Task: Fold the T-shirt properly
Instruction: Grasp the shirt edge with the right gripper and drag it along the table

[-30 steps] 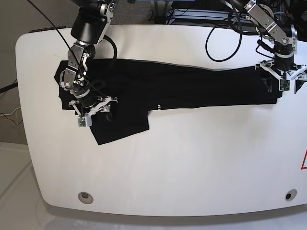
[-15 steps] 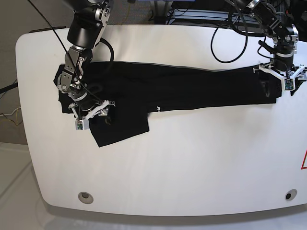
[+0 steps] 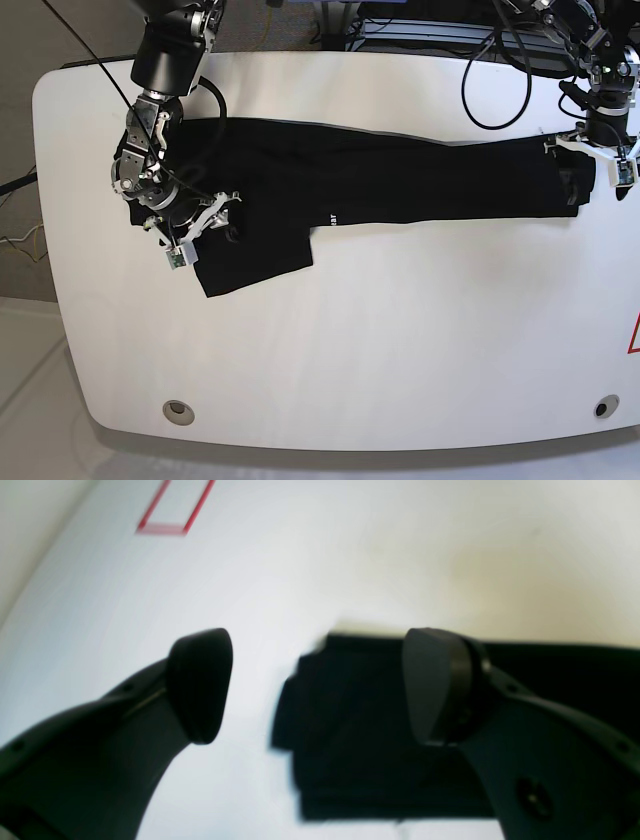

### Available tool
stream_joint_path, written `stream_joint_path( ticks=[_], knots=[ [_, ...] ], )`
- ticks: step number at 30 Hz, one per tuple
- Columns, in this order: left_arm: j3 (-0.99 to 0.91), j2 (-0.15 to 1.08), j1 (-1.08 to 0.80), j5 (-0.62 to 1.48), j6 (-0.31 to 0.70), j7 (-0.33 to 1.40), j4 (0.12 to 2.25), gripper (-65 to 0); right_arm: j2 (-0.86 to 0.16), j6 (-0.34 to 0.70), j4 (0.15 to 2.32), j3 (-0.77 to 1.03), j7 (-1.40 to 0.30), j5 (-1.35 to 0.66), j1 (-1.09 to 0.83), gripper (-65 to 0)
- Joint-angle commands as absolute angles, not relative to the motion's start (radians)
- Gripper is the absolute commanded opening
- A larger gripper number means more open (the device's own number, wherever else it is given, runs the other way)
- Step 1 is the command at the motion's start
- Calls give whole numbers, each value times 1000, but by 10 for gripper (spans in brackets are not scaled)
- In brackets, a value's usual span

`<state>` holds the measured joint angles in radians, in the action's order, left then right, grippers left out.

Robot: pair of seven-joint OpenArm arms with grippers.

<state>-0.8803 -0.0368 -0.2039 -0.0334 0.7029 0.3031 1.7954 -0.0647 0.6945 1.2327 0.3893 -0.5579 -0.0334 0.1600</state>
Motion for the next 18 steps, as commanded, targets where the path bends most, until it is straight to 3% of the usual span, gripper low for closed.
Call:
stream_joint_path(
  ticks=[1,18],
  knots=[
    [-879,-33,-189,-43,698,238,1800,-142,-72,692,1143,411,-595,-9,213,-248],
    [-889,-16,-192,-34,698,226,1804,-128,13,694,1103,444,-579,-34,209,-255]
  ],
)
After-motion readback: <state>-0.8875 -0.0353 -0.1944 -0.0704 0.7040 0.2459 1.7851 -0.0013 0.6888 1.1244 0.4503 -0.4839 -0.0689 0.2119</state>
